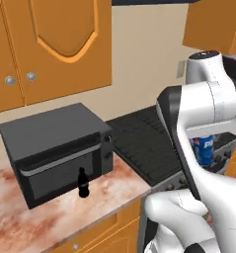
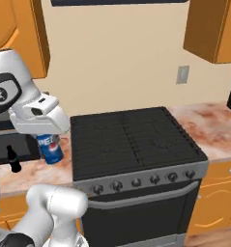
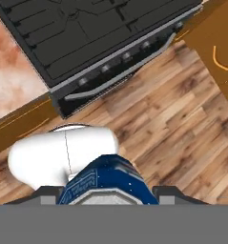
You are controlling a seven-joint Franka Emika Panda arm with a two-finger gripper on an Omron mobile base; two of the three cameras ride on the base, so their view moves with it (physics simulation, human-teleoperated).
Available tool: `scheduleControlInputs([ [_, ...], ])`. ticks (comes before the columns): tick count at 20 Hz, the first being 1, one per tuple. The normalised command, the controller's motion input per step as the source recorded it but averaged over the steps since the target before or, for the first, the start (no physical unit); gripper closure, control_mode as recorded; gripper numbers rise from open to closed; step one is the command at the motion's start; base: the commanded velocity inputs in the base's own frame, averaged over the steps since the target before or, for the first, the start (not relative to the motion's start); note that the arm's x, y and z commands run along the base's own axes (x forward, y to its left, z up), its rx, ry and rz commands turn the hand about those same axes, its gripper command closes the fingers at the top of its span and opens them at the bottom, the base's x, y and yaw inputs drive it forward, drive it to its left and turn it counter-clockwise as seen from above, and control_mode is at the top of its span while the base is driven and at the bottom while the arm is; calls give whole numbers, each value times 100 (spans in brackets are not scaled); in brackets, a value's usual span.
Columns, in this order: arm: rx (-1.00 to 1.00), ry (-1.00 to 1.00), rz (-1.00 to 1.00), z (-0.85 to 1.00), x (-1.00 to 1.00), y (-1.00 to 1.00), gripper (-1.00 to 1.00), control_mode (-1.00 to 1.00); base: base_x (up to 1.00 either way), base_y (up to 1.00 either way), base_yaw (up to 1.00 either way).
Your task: Move the drinks to the dining counter.
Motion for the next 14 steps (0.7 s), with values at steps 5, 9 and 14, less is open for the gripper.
scheduleControlInputs([
  [5, 0, 0, 0, 0, 0, 0, 100, 100, 15, -87, -63],
  [9, 0, 0, 0, 0, 0, 0, 100, 100, 25, -71, -70],
  [14, 0, 0, 0, 0, 0, 0, 100, 100, 17, -46, -80],
])
